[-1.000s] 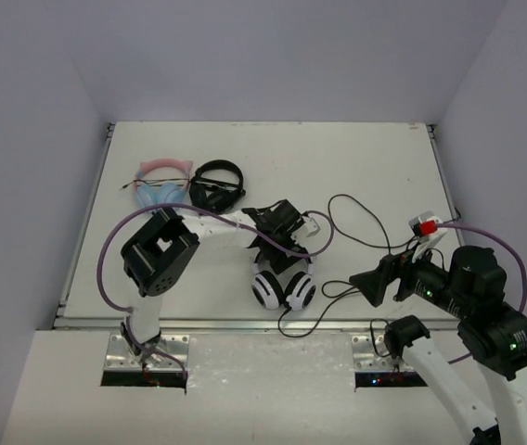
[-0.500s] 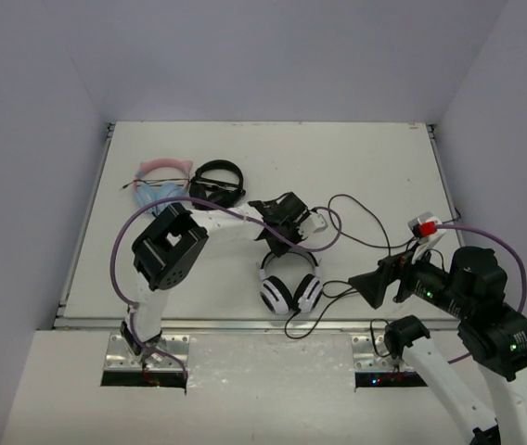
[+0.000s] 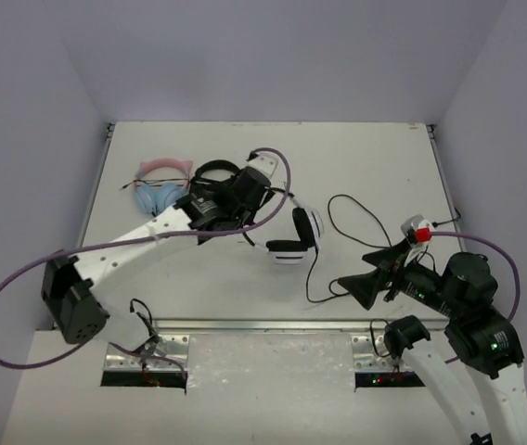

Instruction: Wrap the headphones

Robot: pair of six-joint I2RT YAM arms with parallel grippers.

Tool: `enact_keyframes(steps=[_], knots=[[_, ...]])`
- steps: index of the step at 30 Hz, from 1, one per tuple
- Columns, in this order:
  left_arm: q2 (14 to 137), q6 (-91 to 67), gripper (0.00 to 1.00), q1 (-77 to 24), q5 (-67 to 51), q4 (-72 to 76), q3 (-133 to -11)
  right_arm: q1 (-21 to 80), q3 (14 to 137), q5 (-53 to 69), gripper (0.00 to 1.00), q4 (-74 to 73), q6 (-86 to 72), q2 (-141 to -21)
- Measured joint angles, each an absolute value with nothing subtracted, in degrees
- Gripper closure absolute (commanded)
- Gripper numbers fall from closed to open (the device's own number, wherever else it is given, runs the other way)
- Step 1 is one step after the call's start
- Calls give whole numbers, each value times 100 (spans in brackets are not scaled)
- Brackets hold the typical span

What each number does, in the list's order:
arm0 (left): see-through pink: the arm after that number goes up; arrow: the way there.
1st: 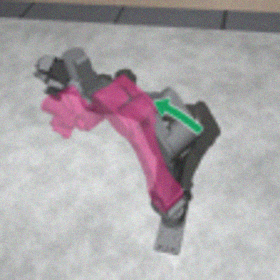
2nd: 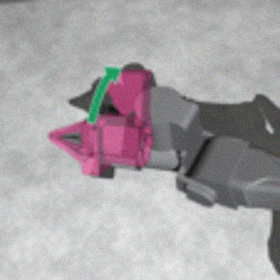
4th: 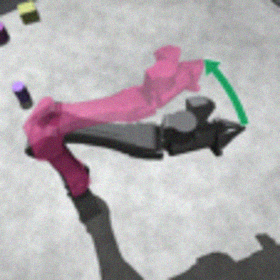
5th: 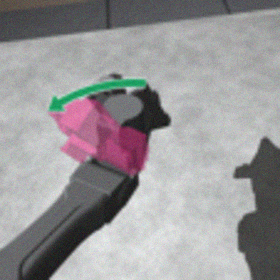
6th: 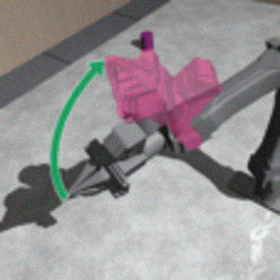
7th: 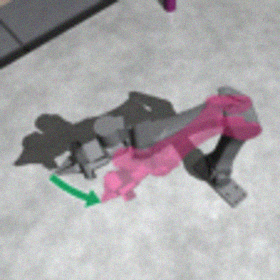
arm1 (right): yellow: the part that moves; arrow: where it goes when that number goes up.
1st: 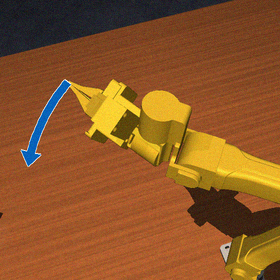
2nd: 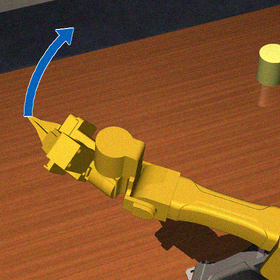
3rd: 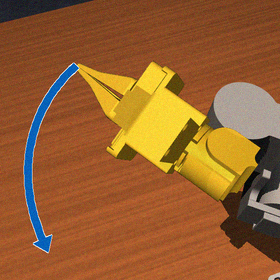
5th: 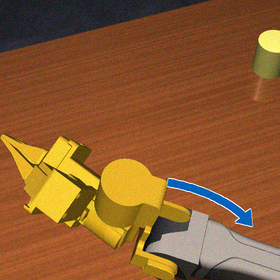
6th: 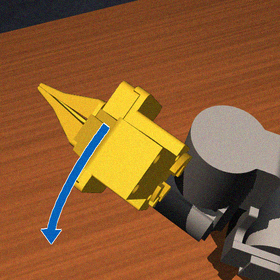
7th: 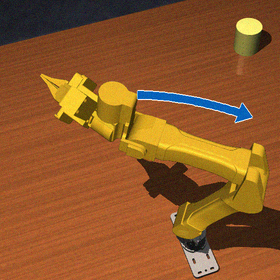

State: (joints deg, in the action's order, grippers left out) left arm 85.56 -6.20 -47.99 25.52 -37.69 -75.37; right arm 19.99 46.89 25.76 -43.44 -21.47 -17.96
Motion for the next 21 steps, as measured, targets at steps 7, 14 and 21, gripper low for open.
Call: enact_keyframes(steps=[7,14,21], knots=[[6318,-2023,100,-4840,3533,-4364,-7542,2001,3769,3186,1,-2696,-2327,-2119],[5769,-2661,100,-4842,3662,-4871,-7902,2001,3430,3940,1,-882,-2672,-3516],[5787,-2910,100,-4842,3380,-4987,-8307,2086,2821,4421,13,851,-3173,-3938]])
